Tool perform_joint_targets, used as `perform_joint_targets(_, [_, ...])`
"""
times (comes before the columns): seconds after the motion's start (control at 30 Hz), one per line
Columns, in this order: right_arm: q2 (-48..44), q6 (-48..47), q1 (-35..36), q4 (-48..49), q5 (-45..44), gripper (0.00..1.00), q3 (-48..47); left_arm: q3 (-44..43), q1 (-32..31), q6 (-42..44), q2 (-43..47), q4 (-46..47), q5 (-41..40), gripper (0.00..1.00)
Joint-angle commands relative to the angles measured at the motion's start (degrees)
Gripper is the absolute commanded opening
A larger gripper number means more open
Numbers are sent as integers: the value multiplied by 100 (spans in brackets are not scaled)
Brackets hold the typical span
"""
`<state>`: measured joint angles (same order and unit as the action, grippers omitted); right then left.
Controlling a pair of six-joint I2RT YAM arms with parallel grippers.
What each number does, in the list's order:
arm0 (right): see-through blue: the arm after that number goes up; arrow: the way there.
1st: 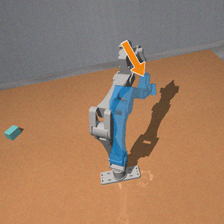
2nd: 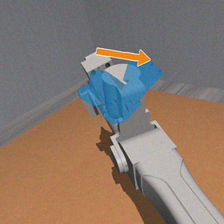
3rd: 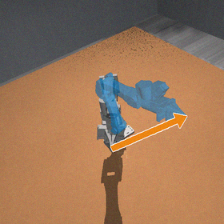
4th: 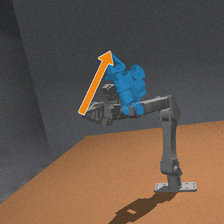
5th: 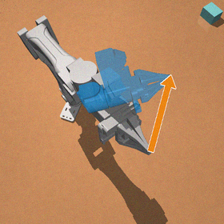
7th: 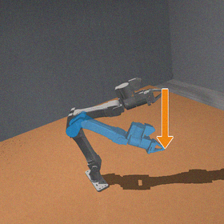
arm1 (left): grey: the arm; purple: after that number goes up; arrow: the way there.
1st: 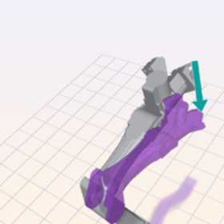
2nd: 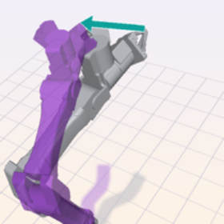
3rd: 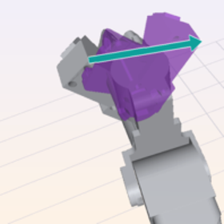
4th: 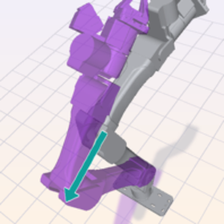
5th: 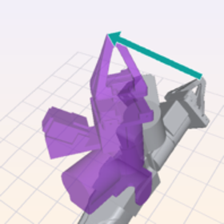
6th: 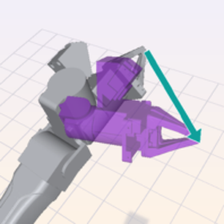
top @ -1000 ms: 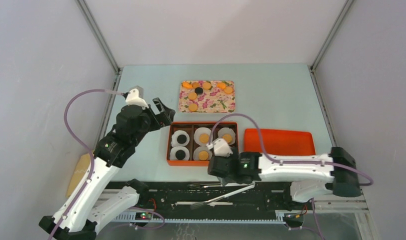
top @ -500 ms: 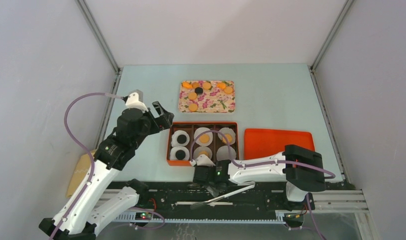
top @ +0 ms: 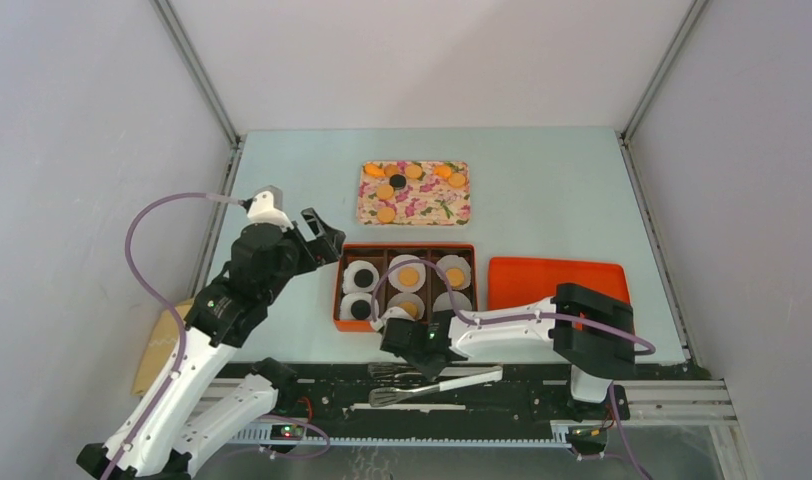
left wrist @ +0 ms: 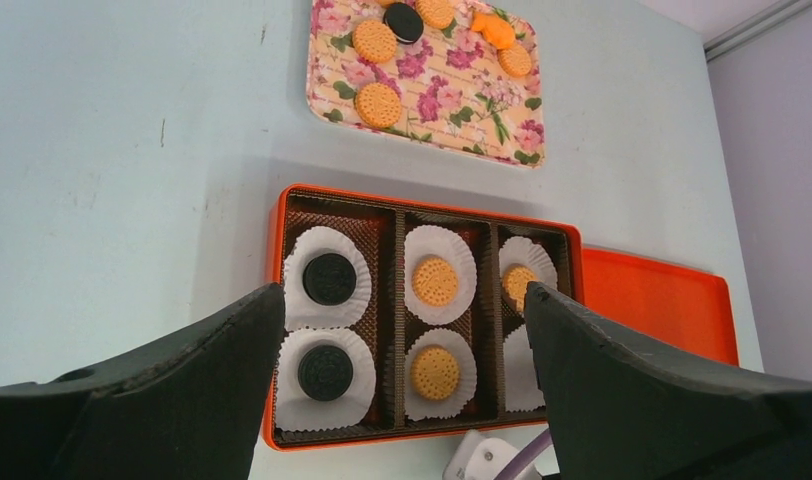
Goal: Pack the cookies
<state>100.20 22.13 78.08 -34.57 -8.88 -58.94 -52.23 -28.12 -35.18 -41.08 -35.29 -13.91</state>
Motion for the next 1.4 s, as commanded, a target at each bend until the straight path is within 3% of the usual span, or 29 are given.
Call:
perform_joint_targets(0.0, [-188, -17, 22, -81, 24, 4, 97, 76, -27, -146, 166, 9, -138, 94])
perform_joint_targets(0.03, [-287, -50, -11, -133, -27, 0, 93, 73, -27, -154, 171, 1, -138, 94])
perform_joint_targets(0.23, [-1039, -161, -240, -307, -175, 0, 100, -28, -27, -165, 127, -48, -123, 94])
perform_joint_targets(0.43, [-1153, -172, -524, -441, -491, 0, 131, 51, -128, -220, -37, 187, 331, 92])
perform_joint_targets(0.8, [-2486, -202, -1100, -916, -1028, 0, -95, 25, -571, -242, -246, 192, 91, 92])
perform_joint_targets(1.13, [-2563, -495, -3215, -940, -986, 0, -1091, -230, -592, -161, -691, 378, 211, 92])
perform_joint_targets(1.37, [-1392, -857, -4611, -1188, -827, 0, -2516, -635, -597, 18, -1072, 392, 181, 92])
